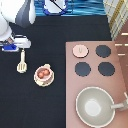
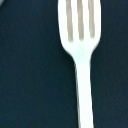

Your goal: Take the lid off the pot, put the pot on the plate, and use the tool to push the pot to the front of the table.

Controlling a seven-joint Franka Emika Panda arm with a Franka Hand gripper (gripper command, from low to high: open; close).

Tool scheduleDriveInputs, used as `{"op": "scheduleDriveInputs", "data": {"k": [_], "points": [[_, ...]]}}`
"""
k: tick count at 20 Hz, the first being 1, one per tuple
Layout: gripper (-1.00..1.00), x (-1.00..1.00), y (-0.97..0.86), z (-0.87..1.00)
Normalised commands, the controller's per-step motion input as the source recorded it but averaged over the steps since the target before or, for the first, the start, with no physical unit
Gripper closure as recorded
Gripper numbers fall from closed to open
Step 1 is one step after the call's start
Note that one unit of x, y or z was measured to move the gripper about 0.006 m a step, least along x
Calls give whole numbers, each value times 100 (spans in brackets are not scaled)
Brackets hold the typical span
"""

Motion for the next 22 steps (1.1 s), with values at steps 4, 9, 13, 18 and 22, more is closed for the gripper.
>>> {"op": "scheduleDriveInputs", "data": {"k": [4,9,13,18,22], "points": [[-100,-49,-25,-56],[-100,-12,-5,-49],[-100,2,4,-49],[-100,9,4,-41],[-100,-7,0,-47]]}}
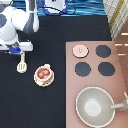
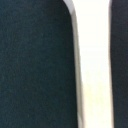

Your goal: Take the lid off the pot, put the pot on the plate, and use the tool to push the pot to the front of the table.

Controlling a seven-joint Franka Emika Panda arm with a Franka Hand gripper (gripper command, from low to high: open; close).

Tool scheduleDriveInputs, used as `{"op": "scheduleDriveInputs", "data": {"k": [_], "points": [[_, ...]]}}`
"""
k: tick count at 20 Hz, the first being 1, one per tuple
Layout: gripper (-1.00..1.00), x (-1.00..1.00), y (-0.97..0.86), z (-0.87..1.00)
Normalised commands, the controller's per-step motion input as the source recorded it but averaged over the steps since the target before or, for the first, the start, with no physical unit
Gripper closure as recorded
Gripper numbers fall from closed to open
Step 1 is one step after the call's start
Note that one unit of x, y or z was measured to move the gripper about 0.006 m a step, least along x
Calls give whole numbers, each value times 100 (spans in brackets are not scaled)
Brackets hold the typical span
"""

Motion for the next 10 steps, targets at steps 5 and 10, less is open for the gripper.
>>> {"op": "scheduleDriveInputs", "data": {"k": [5,10], "points": [[-100,-7,-4,-30],[-100,-1,-11,-4]]}}
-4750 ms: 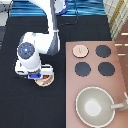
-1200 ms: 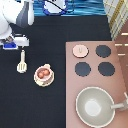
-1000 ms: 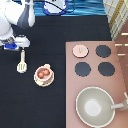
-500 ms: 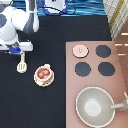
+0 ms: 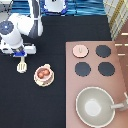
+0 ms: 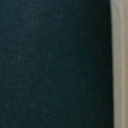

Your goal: Take the lid off the pot, put the pot on the plate, and use the tool to push the pot to the front of the table.

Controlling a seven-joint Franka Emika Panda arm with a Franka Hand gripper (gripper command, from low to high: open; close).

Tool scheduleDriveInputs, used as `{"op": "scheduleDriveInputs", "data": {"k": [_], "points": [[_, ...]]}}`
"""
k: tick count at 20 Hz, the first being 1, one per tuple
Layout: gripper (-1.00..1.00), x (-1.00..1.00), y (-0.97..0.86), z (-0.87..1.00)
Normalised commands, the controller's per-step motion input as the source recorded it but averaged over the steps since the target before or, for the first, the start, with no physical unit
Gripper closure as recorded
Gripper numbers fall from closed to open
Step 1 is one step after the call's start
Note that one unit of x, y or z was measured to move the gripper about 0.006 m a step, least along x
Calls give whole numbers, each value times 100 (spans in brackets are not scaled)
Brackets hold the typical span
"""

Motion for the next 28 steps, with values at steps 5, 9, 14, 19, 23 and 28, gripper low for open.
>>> {"op": "scheduleDriveInputs", "data": {"k": [5,9,14,19,23,28], "points": [[100,-13,-25,-3],[100,-36,-35,-19],[100,-42,-37,-24],[100,-29,-24,-15],[100,-13,-2,18],[100,-2,13,69]]}}
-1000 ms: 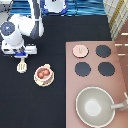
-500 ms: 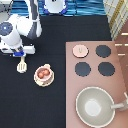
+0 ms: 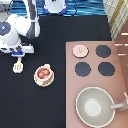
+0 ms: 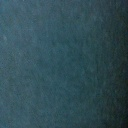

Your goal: Take the lid off the pot, put the pot on the plate, and use the tool to push the pot to the front of the table.

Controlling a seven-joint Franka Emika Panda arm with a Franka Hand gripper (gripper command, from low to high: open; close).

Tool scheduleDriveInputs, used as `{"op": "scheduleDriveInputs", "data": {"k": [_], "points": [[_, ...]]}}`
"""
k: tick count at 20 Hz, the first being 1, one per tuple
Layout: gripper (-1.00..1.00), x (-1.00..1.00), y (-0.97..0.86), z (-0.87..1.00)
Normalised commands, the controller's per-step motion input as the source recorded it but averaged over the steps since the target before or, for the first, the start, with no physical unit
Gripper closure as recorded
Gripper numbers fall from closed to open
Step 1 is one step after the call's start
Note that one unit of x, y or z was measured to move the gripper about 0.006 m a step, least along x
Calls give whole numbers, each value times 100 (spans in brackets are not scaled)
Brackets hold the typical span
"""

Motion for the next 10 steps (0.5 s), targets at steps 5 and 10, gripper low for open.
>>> {"op": "scheduleDriveInputs", "data": {"k": [5,10], "points": [[100,-26,63,93],[100,-43,81,71]]}}
